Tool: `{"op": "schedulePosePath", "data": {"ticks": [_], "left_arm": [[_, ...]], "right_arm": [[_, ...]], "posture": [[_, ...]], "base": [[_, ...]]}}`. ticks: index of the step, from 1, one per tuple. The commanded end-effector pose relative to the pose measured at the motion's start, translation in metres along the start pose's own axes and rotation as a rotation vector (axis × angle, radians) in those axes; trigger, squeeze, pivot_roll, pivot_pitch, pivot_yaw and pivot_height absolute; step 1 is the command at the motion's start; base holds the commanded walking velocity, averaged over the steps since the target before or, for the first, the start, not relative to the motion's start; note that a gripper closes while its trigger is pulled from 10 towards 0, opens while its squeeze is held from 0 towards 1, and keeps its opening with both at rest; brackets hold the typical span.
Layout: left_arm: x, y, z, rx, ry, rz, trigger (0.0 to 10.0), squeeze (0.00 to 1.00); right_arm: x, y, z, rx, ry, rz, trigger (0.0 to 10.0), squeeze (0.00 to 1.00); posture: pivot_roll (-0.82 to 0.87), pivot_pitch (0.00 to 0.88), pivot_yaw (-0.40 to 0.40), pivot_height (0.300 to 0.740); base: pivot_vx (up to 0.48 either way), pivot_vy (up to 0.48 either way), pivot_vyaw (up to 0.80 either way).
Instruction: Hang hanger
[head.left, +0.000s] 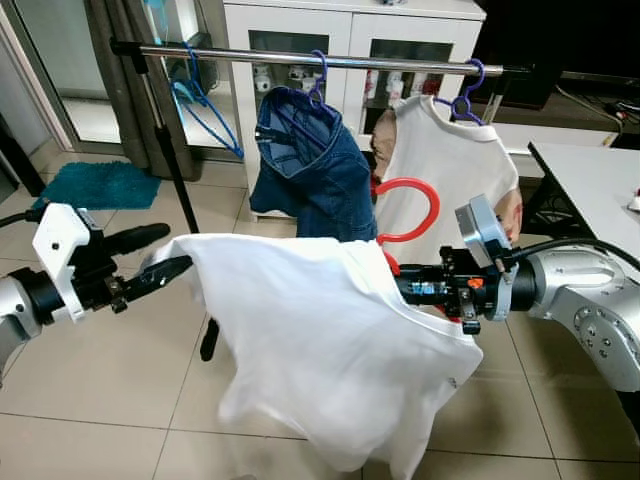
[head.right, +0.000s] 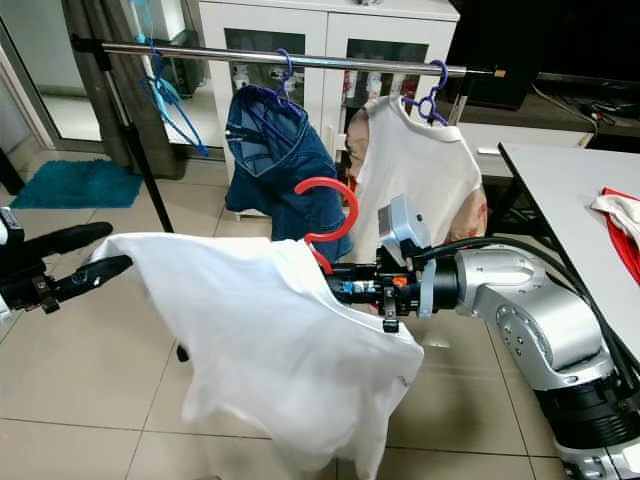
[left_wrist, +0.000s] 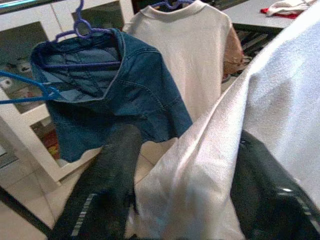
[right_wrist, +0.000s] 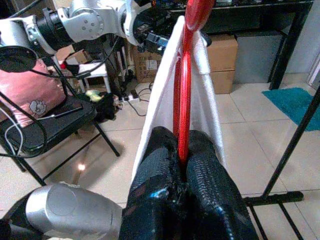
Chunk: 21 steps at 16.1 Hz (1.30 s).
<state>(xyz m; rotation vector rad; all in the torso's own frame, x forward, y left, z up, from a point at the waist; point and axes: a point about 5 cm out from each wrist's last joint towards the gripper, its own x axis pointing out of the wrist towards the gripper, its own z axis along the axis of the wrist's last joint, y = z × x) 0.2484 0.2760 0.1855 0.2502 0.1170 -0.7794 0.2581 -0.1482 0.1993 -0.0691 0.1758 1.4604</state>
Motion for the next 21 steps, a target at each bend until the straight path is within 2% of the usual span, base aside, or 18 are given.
{"op": "schedulePosePath", "data": {"ticks": [1, 6, 11, 17, 21], "left_arm": [[0.002, 0.0, 0.0, -0.009, 0.003, -0.028, 0.0, 0.0], [-0.001, -0.004, -0.007, -0.046, 0.022, -0.061, 0.0, 0.0], [0.001, -0.004, -0.009, -0.051, 0.03, -0.047, 0.0, 0.0], [-0.001, -0.001, -0.008, -0.056, -0.015, 0.009, 0.0, 0.0], [-0.005, 0.005, -0.01, -0.054, -0.041, 0.097, 0.0, 0.0]], "right_arm": [[-0.003, 0.0, 0.01, -0.05, -0.013, 0.005, 10.0, 0.0], [-0.001, 0.0, 0.011, -0.055, -0.023, 0.009, 10.0, 0.0], [-0.002, -0.001, 0.011, -0.051, -0.028, 0.003, 10.0, 0.0], [-0.003, 0.001, 0.012, -0.049, -0.036, 0.007, 10.0, 0.0], [-0.005, 0.001, 0.012, -0.044, -0.041, -0.006, 10.0, 0.0]], "posture": [[-0.11, 0.0, 0.014, 0.74], [-0.11, 0.0, 0.013, 0.74], [-0.11, 0.0, 0.009, 0.74], [-0.11, 0.0, -0.005, 0.74], [-0.11, 0.0, -0.003, 0.74]], "base": [[0.0, 0.0, 0.0], [0.0, 0.0, 0.0], [0.0, 0.0, 0.0], [0.0, 0.0, 0.0], [0.0, 0.0, 0.0]]}}
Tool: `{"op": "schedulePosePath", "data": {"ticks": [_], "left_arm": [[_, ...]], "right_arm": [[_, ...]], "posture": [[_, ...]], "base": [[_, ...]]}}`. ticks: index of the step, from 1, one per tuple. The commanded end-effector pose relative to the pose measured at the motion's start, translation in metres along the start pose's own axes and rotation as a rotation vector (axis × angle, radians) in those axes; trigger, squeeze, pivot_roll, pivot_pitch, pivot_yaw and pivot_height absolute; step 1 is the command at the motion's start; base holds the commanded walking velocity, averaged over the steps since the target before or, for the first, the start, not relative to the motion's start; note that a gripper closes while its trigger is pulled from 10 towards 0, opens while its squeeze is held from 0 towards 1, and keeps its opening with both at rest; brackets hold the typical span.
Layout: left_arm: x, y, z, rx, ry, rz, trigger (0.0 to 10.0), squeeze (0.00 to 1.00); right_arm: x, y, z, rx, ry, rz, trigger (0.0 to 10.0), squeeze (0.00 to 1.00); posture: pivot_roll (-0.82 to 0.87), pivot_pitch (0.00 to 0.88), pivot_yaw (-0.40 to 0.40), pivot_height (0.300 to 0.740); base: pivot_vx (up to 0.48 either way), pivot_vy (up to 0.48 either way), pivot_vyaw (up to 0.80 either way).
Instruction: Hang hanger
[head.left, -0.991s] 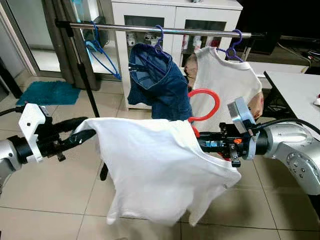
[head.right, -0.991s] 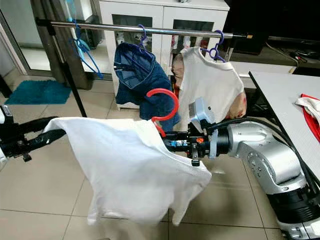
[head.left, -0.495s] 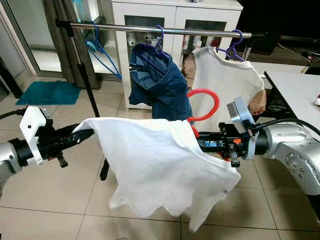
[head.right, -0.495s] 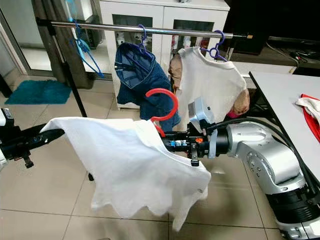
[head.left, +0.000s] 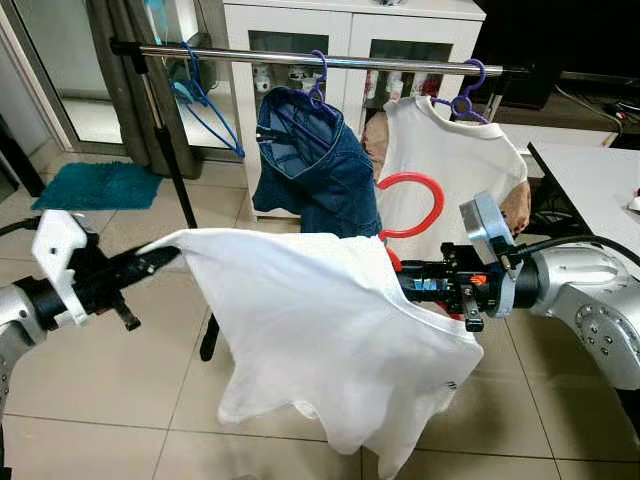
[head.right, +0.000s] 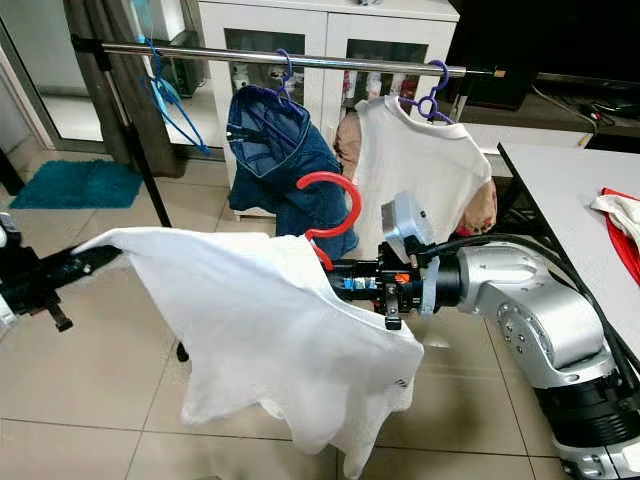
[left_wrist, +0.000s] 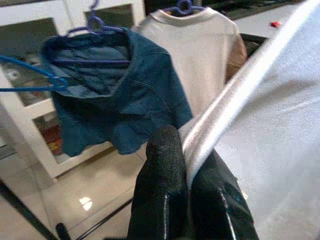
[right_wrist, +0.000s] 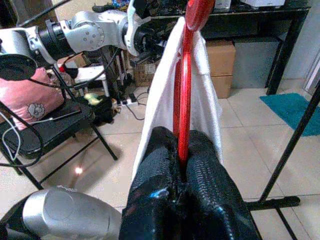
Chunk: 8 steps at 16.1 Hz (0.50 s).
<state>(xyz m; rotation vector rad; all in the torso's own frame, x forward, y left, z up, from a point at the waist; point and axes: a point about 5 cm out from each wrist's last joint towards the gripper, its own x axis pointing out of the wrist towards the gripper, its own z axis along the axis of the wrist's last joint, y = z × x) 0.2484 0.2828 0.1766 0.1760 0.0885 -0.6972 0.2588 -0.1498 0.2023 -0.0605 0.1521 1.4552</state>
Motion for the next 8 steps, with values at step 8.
{"op": "schedulePosePath", "data": {"ticks": [8], "left_arm": [[-0.04, 0.051, 0.001, -0.112, -0.216, 0.603, 0.0, 0.0]], "right_arm": [[-0.014, -0.008, 0.006, 0.005, -0.049, -0.102, 10.0, 0.0]], "posture": [[-0.11, 0.0, -0.004, 0.74]], "base": [[0.0, 0.0, 0.0]]}}
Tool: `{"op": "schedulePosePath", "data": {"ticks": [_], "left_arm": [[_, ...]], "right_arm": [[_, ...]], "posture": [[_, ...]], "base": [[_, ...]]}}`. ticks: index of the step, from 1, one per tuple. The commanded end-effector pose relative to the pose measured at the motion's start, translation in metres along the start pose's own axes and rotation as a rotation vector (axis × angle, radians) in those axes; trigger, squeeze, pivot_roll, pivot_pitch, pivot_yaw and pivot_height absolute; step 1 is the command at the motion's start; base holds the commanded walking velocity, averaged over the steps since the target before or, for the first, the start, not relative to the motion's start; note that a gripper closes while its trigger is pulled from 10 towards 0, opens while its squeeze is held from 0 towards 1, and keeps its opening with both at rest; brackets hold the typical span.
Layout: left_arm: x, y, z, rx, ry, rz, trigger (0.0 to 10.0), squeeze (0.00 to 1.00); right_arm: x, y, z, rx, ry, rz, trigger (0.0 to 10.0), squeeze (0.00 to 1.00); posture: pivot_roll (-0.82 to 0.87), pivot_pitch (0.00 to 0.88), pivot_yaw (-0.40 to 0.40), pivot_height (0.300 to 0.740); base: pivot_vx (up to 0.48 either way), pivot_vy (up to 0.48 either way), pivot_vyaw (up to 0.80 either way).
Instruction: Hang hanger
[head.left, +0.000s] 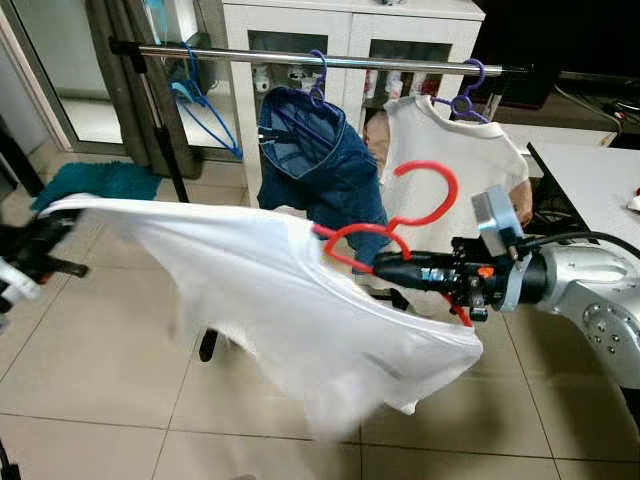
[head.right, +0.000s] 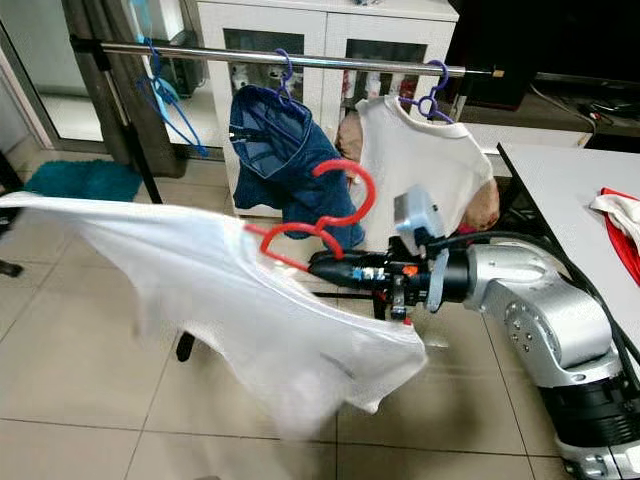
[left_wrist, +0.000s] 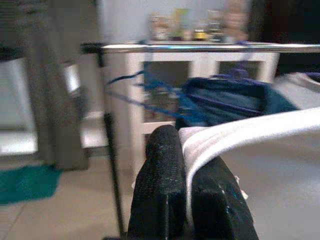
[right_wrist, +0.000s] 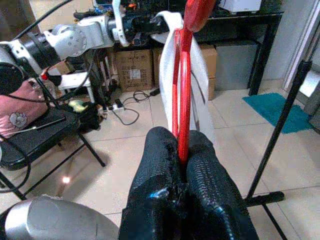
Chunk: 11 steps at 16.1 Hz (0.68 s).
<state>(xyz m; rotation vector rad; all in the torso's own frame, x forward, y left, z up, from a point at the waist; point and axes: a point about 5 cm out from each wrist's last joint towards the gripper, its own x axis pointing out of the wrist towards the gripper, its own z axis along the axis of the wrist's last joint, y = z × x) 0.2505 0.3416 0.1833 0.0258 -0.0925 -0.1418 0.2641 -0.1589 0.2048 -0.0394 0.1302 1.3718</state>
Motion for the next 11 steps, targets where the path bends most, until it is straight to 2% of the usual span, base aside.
{"op": "schedulePosePath", "data": {"ticks": [1, 3, 7, 11], "left_arm": [[-0.001, 0.007, 0.005, -0.013, -0.032, 0.056, 0.0, 0.0], [-0.007, 0.015, -0.008, -0.019, -0.002, 0.174, 0.0, 0.0], [-0.01, 0.018, -0.017, -0.02, 0.029, 0.243, 0.0, 0.0], [-0.018, 0.031, -0.022, -0.022, 0.033, 0.397, 0.0, 0.0]], "right_arm": [[-0.005, -0.003, 0.005, 0.0, -0.024, -0.021, 10.0, 0.0], [-0.007, -0.005, 0.007, 0.003, -0.038, -0.038, 10.0, 0.0], [-0.008, -0.006, 0.008, 0.007, -0.044, -0.048, 10.0, 0.0], [-0.01, -0.006, 0.008, 0.014, -0.04, -0.051, 10.0, 0.0]], "posture": [[-0.11, 0.0, -0.004, 0.74], [-0.11, 0.0, -0.007, 0.74], [-0.12, 0.0, -0.008, 0.74], [-0.12, 0.0, -0.023, 0.74]], "base": [[0.0, 0.0, 0.0], [0.0, 0.0, 0.0], [0.0, 0.0, 0.0], [0.0, 0.0, 0.0]]}}
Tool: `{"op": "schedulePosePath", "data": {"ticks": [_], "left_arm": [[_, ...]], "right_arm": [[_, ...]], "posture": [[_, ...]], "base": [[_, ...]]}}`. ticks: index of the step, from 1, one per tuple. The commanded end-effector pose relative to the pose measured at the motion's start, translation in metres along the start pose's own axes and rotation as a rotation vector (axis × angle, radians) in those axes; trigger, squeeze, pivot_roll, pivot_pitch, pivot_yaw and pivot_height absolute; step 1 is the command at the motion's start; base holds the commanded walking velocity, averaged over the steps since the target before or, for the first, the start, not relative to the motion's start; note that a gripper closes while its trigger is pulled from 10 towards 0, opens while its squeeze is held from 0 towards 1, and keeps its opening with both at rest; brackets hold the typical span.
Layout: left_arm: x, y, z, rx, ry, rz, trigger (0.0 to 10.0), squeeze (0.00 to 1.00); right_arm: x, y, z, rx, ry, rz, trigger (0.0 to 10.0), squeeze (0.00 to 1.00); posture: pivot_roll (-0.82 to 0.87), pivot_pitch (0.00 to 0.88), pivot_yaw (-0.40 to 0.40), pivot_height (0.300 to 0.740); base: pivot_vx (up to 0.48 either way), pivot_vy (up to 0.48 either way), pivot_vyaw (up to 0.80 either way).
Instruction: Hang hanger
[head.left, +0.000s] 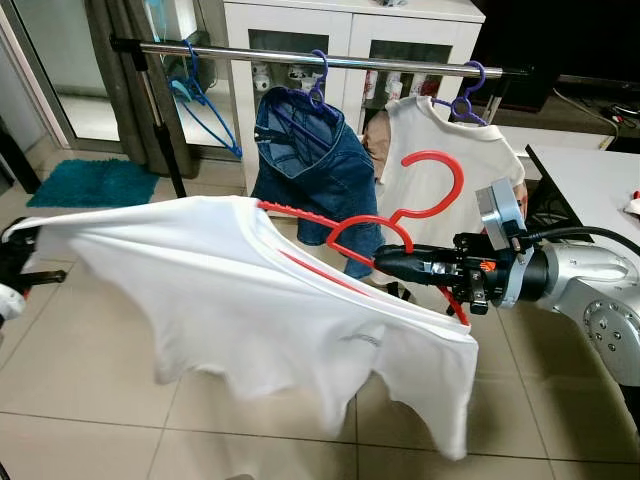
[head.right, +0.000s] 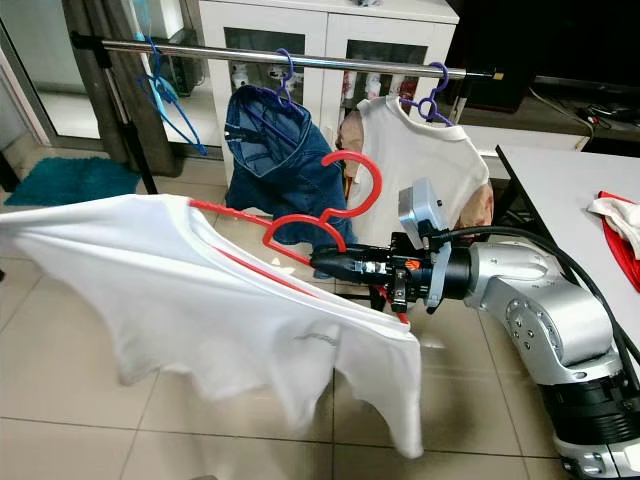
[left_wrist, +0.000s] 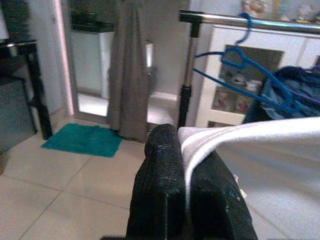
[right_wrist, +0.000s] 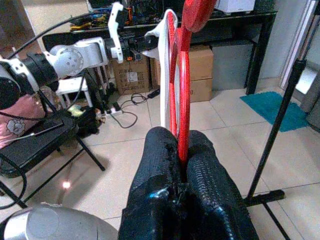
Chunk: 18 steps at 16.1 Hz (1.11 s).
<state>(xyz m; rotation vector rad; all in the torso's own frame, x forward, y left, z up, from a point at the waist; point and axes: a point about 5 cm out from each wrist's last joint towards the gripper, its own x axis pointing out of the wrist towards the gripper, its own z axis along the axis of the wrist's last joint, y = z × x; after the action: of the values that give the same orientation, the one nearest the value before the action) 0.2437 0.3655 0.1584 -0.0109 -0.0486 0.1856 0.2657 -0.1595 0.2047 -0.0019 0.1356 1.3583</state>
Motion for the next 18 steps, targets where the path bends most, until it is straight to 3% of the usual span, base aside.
{"op": "schedulePosePath", "data": {"ticks": [1, 3, 4, 5, 10, 14, 18], "left_arm": [[-0.004, 0.01, 0.001, -0.007, -0.009, 0.063, 0.0, 0.0], [-0.005, -0.005, 0.003, -0.014, -0.02, -0.029, 0.0, 0.0], [-0.005, -0.019, 0.003, 0.002, -0.012, -0.106, 4.3, 0.0], [-0.004, -0.028, 0.0, -0.007, -0.008, -0.17, 10.0, 1.0], [-0.013, -0.038, -0.013, -0.049, 0.023, -0.174, 10.0, 1.0], [-0.02, -0.041, -0.017, -0.006, 0.012, -0.12, 10.0, 1.0], [-0.025, -0.052, -0.029, 0.033, 0.098, -0.123, 10.0, 1.0]], "right_arm": [[-0.009, -0.004, 0.008, -0.013, -0.02, -0.037, 10.0, 0.0], [-0.006, -0.004, 0.008, -0.011, -0.023, -0.033, 10.0, 0.0], [-0.005, -0.003, 0.008, -0.009, -0.028, -0.029, 10.0, 0.0], [-0.003, -0.002, 0.008, -0.006, -0.031, -0.025, 10.0, 0.0], [-0.005, -0.002, 0.001, 0.045, -0.019, -0.088, 10.0, 0.0], [-0.006, 0.006, -0.01, 0.104, -0.006, -0.108, 10.0, 0.0], [-0.008, 0.004, -0.03, 0.15, 0.074, -0.247, 10.0, 0.0]], "posture": [[-0.12, 0.0, -0.027, 0.74], [-0.11, 0.0, -0.029, 0.74], [-0.11, 0.0, -0.026, 0.74], [-0.11, 0.001, -0.025, 0.74], [-0.12, 0.005, -0.021, 0.74], [-0.11, 0.012, -0.013, 0.74], [-0.11, 0.016, -0.011, 0.74]], "base": [[0.0, 0.0, 0.0], [0.0, 0.0, 0.0], [0.0, 0.0, 0.0], [0.0, 0.0, 0.0], [0.0, 0.0, 0.0], [0.0, 0.0, 0.0], [0.0, 0.0, 0.0]]}}
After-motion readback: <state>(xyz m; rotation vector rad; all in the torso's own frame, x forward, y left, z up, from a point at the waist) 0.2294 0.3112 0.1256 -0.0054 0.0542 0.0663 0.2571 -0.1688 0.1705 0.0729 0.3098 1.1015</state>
